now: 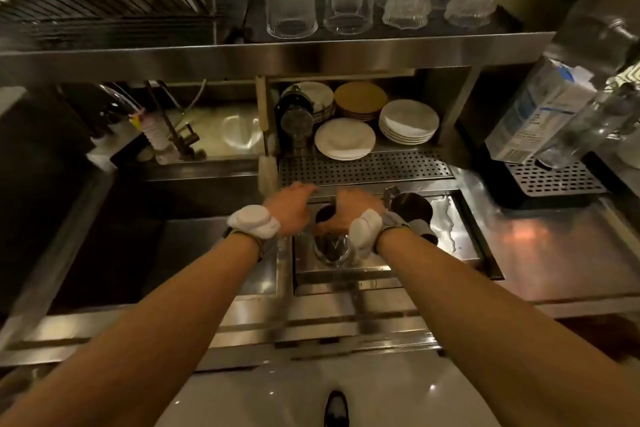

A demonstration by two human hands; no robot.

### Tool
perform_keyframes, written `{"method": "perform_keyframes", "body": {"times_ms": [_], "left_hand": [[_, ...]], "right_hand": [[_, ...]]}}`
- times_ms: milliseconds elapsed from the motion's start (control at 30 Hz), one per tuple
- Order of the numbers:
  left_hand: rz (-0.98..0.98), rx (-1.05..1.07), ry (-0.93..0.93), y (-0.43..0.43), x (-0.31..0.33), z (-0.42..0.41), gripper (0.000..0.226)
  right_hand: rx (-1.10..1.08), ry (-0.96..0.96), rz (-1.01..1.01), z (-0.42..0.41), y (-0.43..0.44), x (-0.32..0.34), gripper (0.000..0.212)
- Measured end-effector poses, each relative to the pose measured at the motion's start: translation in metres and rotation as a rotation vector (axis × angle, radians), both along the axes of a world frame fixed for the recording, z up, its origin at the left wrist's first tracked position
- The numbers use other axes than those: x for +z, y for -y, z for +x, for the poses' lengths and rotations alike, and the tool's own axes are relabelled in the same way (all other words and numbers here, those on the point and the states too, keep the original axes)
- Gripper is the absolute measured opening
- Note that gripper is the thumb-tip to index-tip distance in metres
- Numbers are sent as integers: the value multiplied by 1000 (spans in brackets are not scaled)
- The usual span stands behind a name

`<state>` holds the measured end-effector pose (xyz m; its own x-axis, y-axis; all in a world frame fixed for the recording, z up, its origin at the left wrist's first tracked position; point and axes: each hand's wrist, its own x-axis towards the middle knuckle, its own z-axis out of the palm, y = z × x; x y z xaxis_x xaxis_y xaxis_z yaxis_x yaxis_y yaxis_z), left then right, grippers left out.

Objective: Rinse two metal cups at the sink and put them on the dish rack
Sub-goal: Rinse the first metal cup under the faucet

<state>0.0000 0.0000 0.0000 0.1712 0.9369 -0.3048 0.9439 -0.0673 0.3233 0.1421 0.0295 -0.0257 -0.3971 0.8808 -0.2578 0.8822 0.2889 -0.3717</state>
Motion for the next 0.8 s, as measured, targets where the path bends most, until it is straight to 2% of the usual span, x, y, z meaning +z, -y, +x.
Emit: {"method": "perform_keyframes", "body": {"times_ms": [167,300,467,633,800], "left_hand": [[-14,11,50,-16,-11,-14,59],[5,33,62,-17,-11,-33,59],[67,124,106,-17,-2,-82,52],[48,261,111,-9,-1,-148,26],[-33,315,91,-1,-19,-220,23]], "right_hand": [[-11,141,-37,-12,2,-11,81],[56,10,-22,-28,-19,4,60],[196,-81,-23,-82,-25,29,66],[253,-126,-100,-143,-23,29,58],[190,-163,-221,-210,-20,6,67]]}}
